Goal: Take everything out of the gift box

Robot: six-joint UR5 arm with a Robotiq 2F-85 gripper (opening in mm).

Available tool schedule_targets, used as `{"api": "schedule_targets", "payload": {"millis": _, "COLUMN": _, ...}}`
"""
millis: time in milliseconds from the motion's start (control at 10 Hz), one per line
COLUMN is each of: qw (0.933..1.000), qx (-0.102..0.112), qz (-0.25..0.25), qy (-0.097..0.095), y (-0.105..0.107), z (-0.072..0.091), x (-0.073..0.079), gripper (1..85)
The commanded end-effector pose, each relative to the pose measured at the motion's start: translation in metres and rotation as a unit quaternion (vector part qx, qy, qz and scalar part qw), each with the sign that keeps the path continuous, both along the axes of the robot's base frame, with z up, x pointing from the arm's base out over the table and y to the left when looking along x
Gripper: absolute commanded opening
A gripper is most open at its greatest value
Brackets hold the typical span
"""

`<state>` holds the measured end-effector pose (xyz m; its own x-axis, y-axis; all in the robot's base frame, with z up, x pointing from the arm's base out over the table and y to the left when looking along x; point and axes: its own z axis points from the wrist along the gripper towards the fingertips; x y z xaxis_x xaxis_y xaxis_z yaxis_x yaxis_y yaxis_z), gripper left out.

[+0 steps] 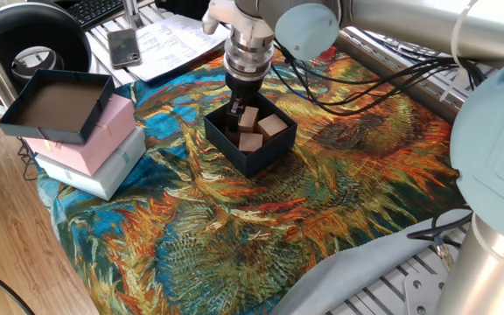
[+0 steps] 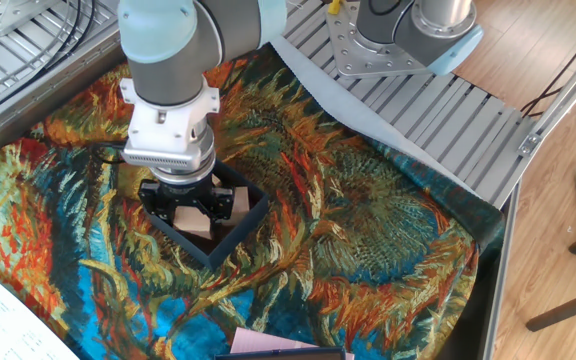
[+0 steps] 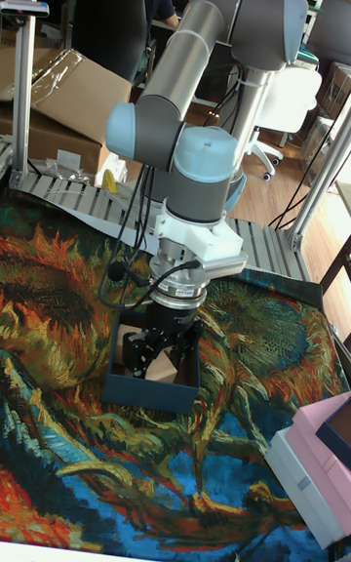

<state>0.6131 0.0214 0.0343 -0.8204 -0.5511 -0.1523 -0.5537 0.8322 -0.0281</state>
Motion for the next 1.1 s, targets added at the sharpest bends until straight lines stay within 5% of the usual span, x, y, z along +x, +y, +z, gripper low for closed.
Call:
{"api": "schedule_targets", "payload": {"millis": 0, "qw": 0.9996, "qx": 0.019, "qz": -0.022, "qy": 0.003, "y": 0.006, "z": 0.003, "x": -0.002, "gripper": 55.7}}
{"api": "schedule_targets", "payload": {"millis": 500, "qw": 0.9994, "qx": 0.020, "qz": -0.021, "qy": 0.021, "y": -0.012, "z": 0.040, "x": -0.026, "gripper": 49.3}}
{"api": "schedule_targets", "payload": {"millis": 700, "qw": 0.9985, "qx": 0.044, "qz": -0.023, "qy": 0.024, "y": -0.013, "z": 0.059, "x": -0.037, "gripper": 49.0}}
{"api": "schedule_targets", "payload": {"millis": 1000, "qw": 0.9994, "qx": 0.020, "qz": -0.026, "qy": 0.013, "y": -0.025, "z": 0.073, "x": -0.045, "gripper": 48.3}}
